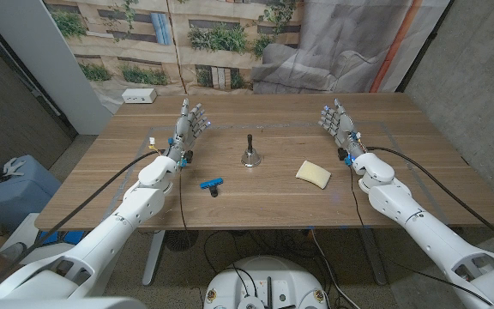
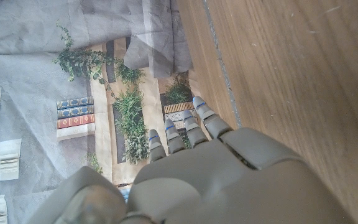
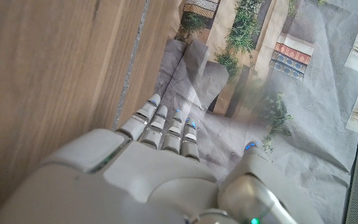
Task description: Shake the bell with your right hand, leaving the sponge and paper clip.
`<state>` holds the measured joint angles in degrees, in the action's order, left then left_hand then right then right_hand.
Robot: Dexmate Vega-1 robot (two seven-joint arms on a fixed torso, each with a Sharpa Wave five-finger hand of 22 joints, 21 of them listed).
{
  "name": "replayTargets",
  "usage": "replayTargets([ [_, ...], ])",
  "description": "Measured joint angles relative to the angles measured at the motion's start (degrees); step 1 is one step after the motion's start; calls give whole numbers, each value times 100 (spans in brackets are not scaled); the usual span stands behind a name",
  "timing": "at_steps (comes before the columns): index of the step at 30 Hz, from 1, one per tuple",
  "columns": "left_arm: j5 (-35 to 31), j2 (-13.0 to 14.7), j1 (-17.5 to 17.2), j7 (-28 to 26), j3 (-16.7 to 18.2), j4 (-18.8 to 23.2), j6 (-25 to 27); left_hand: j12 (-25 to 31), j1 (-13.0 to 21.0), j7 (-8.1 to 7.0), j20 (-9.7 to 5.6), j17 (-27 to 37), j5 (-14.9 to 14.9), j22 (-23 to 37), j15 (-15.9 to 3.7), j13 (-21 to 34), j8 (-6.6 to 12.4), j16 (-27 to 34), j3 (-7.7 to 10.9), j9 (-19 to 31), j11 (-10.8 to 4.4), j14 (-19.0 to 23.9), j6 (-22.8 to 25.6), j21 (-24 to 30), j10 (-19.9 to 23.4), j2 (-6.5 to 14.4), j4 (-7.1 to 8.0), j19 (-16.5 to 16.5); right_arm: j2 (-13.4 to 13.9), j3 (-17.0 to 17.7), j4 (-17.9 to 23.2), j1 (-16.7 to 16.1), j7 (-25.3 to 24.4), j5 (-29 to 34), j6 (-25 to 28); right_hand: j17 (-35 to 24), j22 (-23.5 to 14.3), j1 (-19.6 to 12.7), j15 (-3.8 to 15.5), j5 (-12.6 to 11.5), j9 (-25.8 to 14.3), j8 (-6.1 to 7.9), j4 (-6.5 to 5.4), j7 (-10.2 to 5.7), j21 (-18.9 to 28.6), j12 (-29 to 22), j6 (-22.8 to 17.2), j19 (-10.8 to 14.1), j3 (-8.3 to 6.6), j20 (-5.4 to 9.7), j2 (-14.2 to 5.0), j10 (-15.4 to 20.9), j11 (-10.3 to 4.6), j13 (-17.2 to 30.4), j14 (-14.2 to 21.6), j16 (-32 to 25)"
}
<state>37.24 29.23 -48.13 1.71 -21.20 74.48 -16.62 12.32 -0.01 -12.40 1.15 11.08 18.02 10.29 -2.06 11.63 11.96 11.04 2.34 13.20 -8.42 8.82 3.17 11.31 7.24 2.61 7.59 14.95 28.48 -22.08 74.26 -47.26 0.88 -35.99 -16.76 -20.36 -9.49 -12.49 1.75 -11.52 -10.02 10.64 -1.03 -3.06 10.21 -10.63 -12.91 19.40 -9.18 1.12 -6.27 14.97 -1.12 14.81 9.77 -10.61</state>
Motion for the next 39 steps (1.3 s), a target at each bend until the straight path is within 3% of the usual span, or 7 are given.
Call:
replayTargets([
  [19,0,0,0,0,0,1,0,0,0,1,0,-1,-1,-1,0,0,0,0,0,-1,1,0,0,0,0,0,0,-1,-124,-68,-336,177,76,200,-386,98,14,-52,-1,0,1,-5,33,11,0,0,96,-97,-30,30,53,-23,-22,-71,-45,0],
  [39,1,2,-1,3,2,2,0,0,0,2,-1,-2,-2,-1,0,-1,0,0,0,-1,-19,-1,0,0,-22,0,-1,-1,261,-60,-298,158,262,592,-748,235,16,-211,-42,0,2,-26,303,41,0,0,331,-189,-59,19,211,-191,3,-178,-147,0],
])
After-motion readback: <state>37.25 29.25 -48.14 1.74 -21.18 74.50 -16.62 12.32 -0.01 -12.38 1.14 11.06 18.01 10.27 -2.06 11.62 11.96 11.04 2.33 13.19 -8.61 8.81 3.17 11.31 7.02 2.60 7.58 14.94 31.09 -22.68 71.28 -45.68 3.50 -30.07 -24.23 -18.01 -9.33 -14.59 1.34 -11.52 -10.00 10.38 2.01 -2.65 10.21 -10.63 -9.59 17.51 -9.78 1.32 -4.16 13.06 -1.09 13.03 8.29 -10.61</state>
